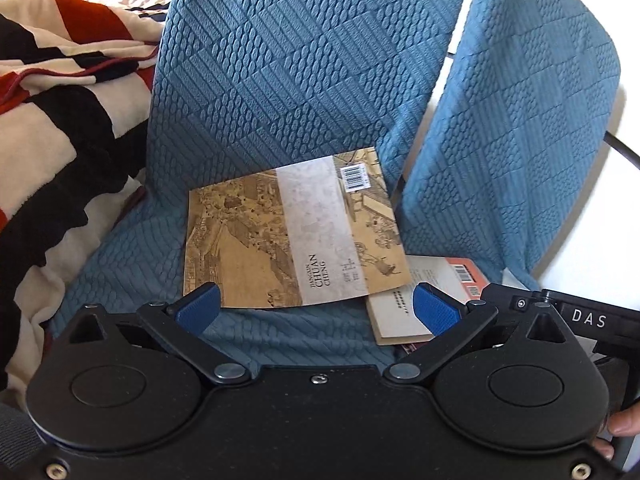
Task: Organize objects
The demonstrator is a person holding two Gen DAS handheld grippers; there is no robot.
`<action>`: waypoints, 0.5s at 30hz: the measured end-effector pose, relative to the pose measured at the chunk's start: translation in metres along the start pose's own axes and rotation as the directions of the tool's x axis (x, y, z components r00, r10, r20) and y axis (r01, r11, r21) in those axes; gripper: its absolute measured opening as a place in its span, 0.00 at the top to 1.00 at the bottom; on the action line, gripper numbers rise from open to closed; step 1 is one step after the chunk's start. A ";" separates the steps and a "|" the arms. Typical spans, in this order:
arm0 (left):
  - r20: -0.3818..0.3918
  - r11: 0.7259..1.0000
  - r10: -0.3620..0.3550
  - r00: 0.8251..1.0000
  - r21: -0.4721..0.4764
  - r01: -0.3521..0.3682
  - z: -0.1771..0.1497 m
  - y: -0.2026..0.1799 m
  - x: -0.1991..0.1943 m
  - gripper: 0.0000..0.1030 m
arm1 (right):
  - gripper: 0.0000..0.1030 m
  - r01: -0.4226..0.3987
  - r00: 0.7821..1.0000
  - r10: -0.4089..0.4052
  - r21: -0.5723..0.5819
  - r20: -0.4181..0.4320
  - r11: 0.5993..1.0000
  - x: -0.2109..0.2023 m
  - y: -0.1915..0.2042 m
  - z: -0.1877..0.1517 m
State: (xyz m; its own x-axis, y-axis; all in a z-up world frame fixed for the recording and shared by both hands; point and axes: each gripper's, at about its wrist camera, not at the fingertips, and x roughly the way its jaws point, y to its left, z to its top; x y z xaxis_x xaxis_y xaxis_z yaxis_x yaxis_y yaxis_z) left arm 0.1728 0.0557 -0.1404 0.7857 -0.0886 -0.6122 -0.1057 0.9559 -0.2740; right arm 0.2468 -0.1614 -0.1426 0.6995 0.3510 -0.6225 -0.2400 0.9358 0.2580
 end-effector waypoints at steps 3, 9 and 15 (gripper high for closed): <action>-0.002 1.000 -0.001 1.000 -0.028 0.001 0.001 0.010 0.016 0.00 | 0.07 -0.022 1.000 0.022 -0.018 -0.013 1.000 0.022 0.000 0.003; -0.046 0.996 -0.020 0.999 -0.092 0.016 0.006 0.035 0.046 0.00 | 0.07 -0.117 0.992 0.118 0.019 -0.040 0.993 0.066 -0.005 0.018; -0.079 0.995 -0.022 0.997 -0.098 0.014 0.014 0.043 0.071 0.00 | 0.07 -0.158 0.986 0.159 0.011 -0.048 0.987 0.097 0.000 0.034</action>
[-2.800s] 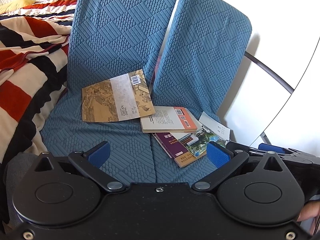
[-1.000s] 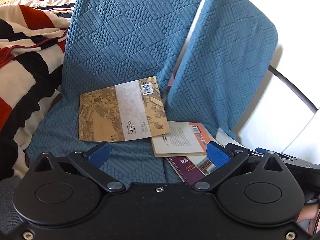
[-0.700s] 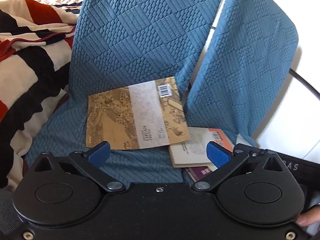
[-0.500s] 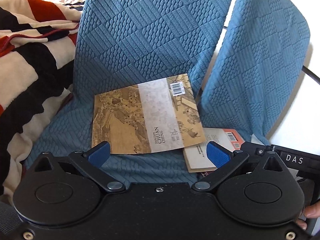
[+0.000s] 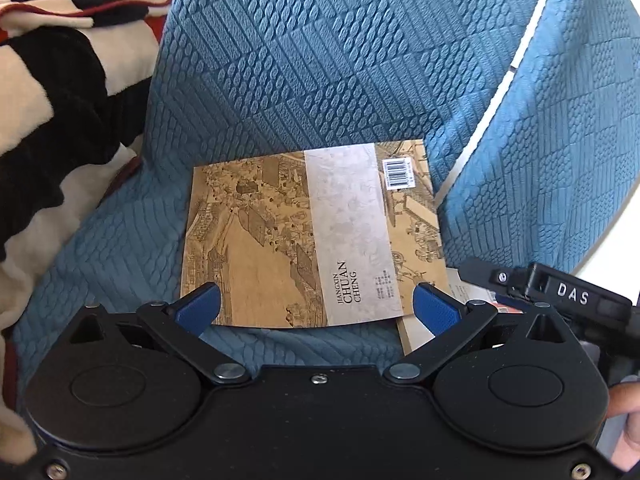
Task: Organize objects
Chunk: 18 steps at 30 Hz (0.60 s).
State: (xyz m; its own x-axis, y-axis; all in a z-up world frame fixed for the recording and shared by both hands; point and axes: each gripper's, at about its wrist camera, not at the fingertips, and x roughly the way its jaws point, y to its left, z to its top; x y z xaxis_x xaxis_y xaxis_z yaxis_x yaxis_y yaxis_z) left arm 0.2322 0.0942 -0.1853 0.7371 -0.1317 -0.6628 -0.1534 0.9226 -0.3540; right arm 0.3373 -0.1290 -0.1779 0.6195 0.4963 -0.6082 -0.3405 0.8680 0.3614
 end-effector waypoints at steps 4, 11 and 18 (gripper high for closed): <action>-0.040 1.000 0.006 0.999 0.007 -0.005 0.001 0.005 0.021 0.01 | 0.06 0.052 0.999 -0.052 -0.069 0.003 0.996 0.024 0.004 0.005; -0.105 1.000 0.012 0.994 0.007 -0.011 -0.001 0.012 0.054 0.01 | 0.07 0.000 0.998 -0.002 -0.040 -0.056 0.999 0.066 -0.010 0.016; -0.136 1.000 0.022 0.991 -0.010 -0.024 -0.004 0.020 0.066 0.01 | 0.08 -0.071 0.990 0.071 0.003 -0.122 0.997 0.092 -0.017 0.014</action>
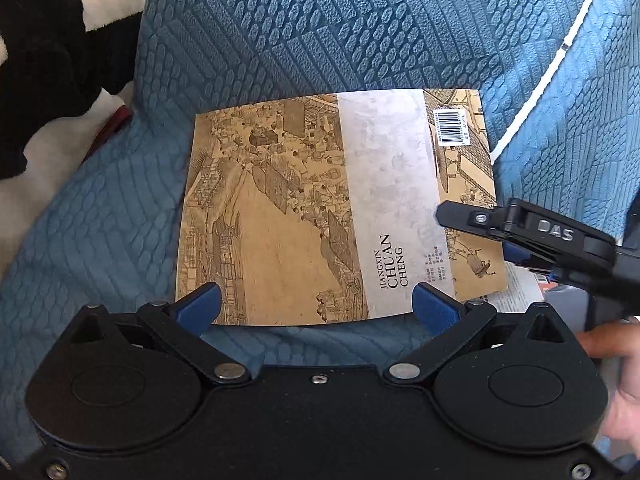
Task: Organize objects
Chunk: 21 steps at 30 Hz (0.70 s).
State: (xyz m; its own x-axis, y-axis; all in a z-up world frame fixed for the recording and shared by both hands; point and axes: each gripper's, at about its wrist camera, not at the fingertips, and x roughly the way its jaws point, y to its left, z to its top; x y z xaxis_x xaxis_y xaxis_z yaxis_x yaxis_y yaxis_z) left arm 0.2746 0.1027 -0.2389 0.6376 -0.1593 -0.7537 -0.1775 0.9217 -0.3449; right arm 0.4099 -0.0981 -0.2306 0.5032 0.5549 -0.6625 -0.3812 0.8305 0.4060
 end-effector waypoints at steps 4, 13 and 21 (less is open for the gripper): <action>-0.003 1.000 0.008 1.000 0.010 -0.008 -0.001 0.000 0.001 0.01 | 0.19 -0.016 1.000 0.016 -0.009 -0.011 1.000 0.006 0.000 0.001; 0.016 0.999 0.027 1.000 0.033 -0.027 -0.004 -0.007 -0.003 0.01 | 0.57 -0.025 0.996 0.029 0.046 -0.083 0.999 0.000 -0.005 0.010; 0.065 0.995 0.007 0.998 0.096 -0.013 -0.012 -0.019 -0.015 0.01 | 0.87 -0.092 0.994 0.097 0.103 -0.046 0.990 -0.036 0.018 0.017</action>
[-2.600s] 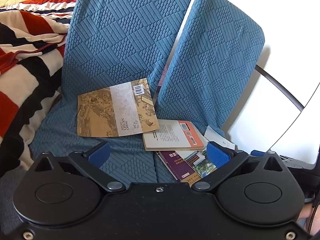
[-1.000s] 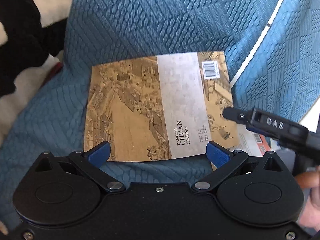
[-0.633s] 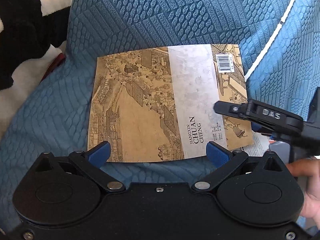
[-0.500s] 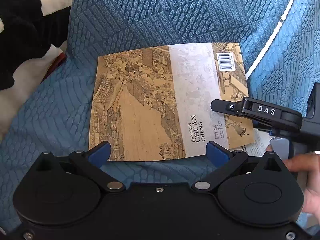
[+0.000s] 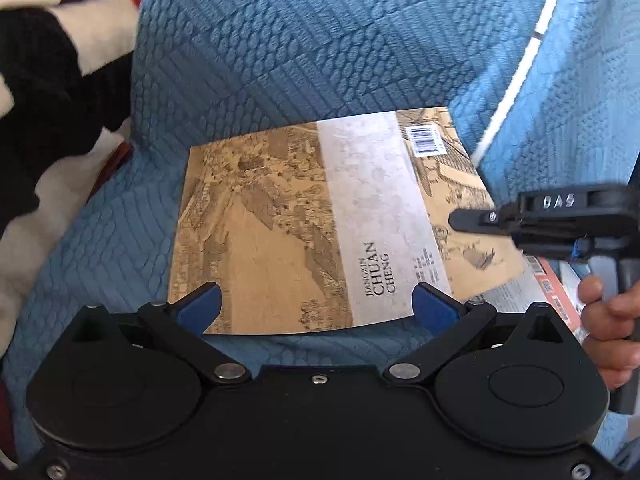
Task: Organize objects
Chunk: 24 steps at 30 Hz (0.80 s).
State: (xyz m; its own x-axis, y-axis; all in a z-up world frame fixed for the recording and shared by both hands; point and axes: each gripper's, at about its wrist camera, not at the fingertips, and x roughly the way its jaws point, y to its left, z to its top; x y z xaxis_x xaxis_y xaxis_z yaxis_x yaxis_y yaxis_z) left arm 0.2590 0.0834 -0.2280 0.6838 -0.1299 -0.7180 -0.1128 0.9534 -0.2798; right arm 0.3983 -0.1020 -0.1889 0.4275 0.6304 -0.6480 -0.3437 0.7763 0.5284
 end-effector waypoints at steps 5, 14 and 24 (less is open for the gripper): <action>0.034 0.996 -0.032 0.999 0.089 0.029 -0.006 -0.012 -0.018 0.01 | 0.87 0.011 1.000 -0.011 -0.003 0.000 1.000 -0.017 0.025 0.004; 0.153 0.968 -0.049 0.987 0.251 0.009 -0.017 -0.030 -0.053 0.01 | 0.87 0.025 1.000 -0.025 0.015 0.014 1.000 -0.052 0.060 -0.002; 0.241 0.908 0.040 0.970 0.396 -0.135 -0.030 -0.057 -0.058 0.05 | 0.88 0.060 0.998 -0.060 0.012 0.003 0.998 -0.075 0.098 -0.007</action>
State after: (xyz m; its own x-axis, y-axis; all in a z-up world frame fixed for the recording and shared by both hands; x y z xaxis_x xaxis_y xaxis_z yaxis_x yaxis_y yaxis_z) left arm 0.2041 0.0281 -0.1892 0.8323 -0.0225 -0.5539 0.0903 0.9913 0.0954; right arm 0.3263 -0.0732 -0.0923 0.4501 0.5824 -0.6769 -0.3072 0.8128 0.4950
